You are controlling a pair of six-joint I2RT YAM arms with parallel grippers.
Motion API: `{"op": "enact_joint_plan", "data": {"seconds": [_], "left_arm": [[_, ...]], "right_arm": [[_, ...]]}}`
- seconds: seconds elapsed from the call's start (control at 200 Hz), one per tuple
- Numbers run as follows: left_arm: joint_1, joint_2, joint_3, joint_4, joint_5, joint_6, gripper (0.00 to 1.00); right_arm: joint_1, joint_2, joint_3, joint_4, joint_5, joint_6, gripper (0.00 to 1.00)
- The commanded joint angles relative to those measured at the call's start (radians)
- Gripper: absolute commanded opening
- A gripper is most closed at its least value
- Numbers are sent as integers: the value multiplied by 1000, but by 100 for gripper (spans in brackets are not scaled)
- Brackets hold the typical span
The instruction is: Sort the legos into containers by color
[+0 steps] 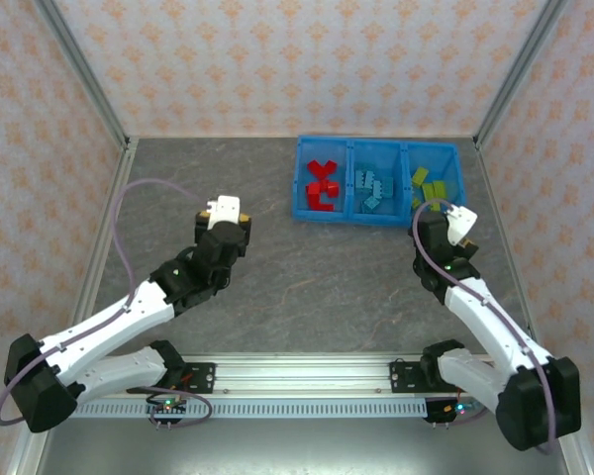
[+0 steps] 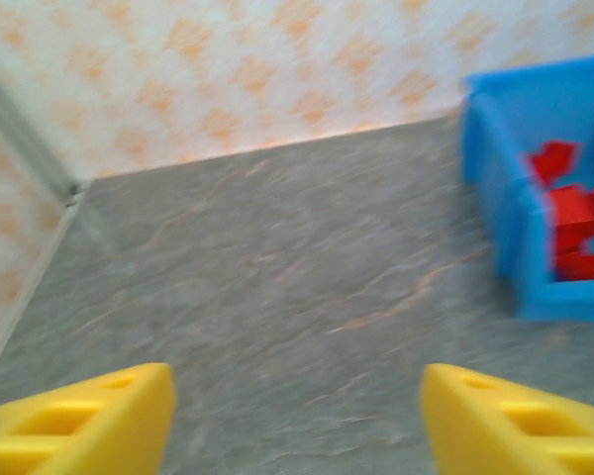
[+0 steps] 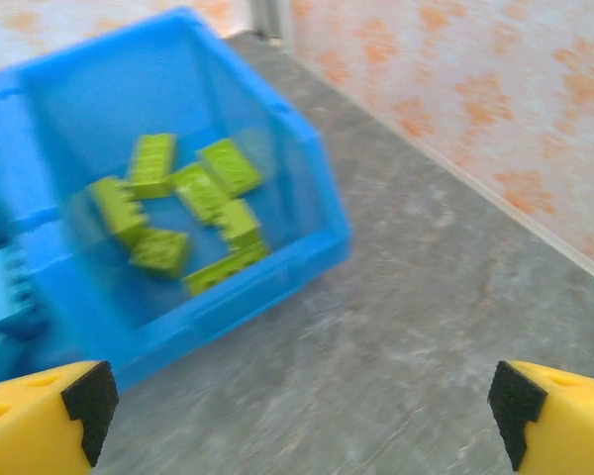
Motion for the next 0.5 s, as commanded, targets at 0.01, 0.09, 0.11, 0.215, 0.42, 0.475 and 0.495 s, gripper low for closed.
{"op": "enact_joint_plan", "data": {"seconds": [0.01,0.09,0.11,0.215,0.42,0.475,0.495], "left_arm": [[93,-39,-136,237,-101,99,86],[174,-38,-249,396,-62,167,96],[199,-32,-271,426,-48,172,98],[326,17,-360,553,33,145,100],[457,237,-389,772,163,142,100],[481,298,-375,858,231,163,100],[488,324,-372,888,260,184,100]], "right_arm": [[-46,91,-58,329,44,-109,98],[-58,173,-98,512,30,-187,98],[-62,212,-107,553,11,-206,98],[-71,334,-87,634,-79,-311,97],[-104,462,-236,1033,-274,-441,99],[-127,558,-257,1199,-299,-438,99],[-126,561,-241,1191,-313,-445,99]]}}
